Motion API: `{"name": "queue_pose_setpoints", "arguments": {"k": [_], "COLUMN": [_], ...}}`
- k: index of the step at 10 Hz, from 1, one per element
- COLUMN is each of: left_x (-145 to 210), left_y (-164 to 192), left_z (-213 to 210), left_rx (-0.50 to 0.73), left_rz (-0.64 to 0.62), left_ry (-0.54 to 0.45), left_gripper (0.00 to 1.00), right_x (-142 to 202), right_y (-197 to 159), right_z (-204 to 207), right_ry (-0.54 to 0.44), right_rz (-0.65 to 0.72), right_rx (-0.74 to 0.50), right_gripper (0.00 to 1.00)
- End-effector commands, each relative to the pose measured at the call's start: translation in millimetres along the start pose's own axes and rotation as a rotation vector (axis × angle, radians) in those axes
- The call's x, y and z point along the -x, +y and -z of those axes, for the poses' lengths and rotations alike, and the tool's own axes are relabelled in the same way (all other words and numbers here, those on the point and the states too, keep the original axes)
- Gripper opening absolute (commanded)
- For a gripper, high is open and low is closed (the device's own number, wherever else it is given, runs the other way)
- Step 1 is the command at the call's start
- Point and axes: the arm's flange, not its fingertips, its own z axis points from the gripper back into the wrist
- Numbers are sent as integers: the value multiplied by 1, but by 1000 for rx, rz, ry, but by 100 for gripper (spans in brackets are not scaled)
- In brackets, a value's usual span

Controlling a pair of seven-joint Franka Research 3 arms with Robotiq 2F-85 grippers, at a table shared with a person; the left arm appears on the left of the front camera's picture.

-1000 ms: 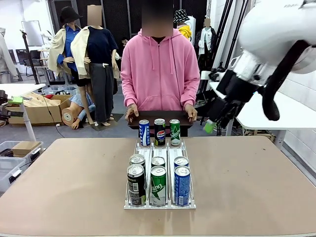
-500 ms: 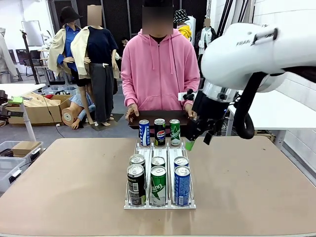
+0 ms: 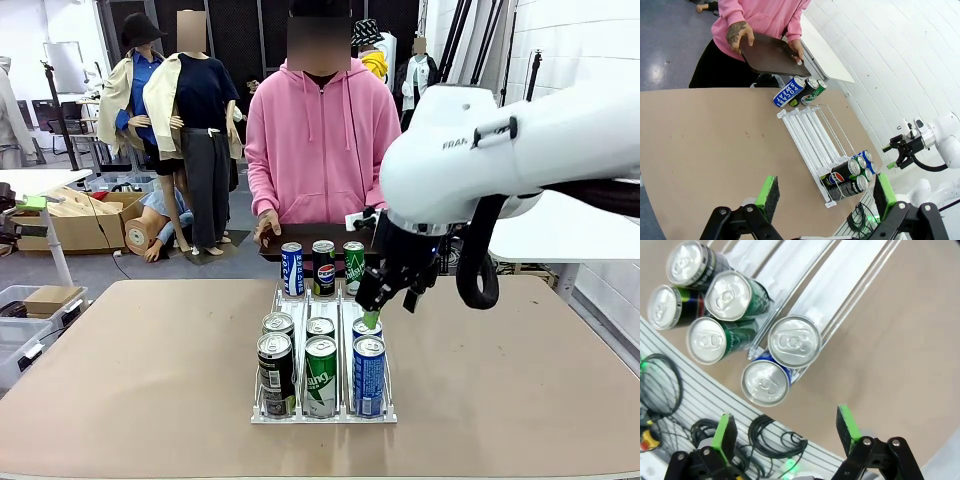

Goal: Retrieve and hand over the desired beverage to the person.
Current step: Pick up a can of the same type that the person held from the Automatic Can Dispenser.

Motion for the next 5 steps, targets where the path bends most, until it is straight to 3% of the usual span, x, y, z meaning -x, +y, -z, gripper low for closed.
{"name": "queue_pose_setpoints", "arguments": {"k": [1,5], "left_x": [-1,-1], "left_y": [-1,-1], "left_z": [-1,-1], "left_rx": [5,5], "left_rz": [-7,-7], "left_ry": [-7,-7], "left_gripper": [100,100], "right_x": [-2,-4], "right_y": [14,28], "right_z": [21,45], "right_ry": [14,33], "right_rz": [-4,-20], "right_rx": [24,70], "right_gripper": [100,100]}}
